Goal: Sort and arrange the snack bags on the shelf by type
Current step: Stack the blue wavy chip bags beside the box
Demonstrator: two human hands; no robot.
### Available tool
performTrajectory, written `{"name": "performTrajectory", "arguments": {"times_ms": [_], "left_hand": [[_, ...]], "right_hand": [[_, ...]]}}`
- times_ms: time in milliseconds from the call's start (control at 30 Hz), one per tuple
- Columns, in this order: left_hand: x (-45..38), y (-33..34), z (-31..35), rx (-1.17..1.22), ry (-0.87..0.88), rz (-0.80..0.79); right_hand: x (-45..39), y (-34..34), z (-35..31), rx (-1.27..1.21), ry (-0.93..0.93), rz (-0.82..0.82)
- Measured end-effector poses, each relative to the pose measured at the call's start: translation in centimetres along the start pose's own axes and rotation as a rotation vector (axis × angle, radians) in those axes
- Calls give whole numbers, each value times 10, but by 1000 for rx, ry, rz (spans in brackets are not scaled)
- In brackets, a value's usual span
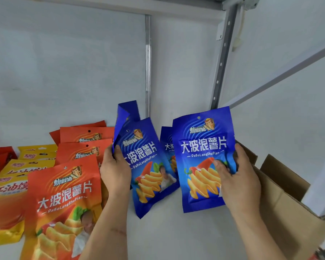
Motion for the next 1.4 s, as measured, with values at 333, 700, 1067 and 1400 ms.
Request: {"name": "performTrajectory", "arguments": {"times_ms": [333,700,1067,1400], "left_hand": [[15,46,-51,345,-530,-255],[22,46,-41,328,-366,-412],[3,32,-54,234,-302,-315],[-3,27,-59,247,-345,-312]], "right_hand": [[31,90,21,-4,88,-503],[22,114,22,-64,171,-580],[-65,161,46,273,276,-466],[-74,177,56,140,454,-461]]}}
Point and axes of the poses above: each hand's wrist, its own x-axis away from the middle knuckle, its own y-axis out of the palm, z = x × y, the point moved 7 cm from there along -x, towards the middle knuckle, and after that the axes turned 5 degrees about x, right-handed, at the moved point
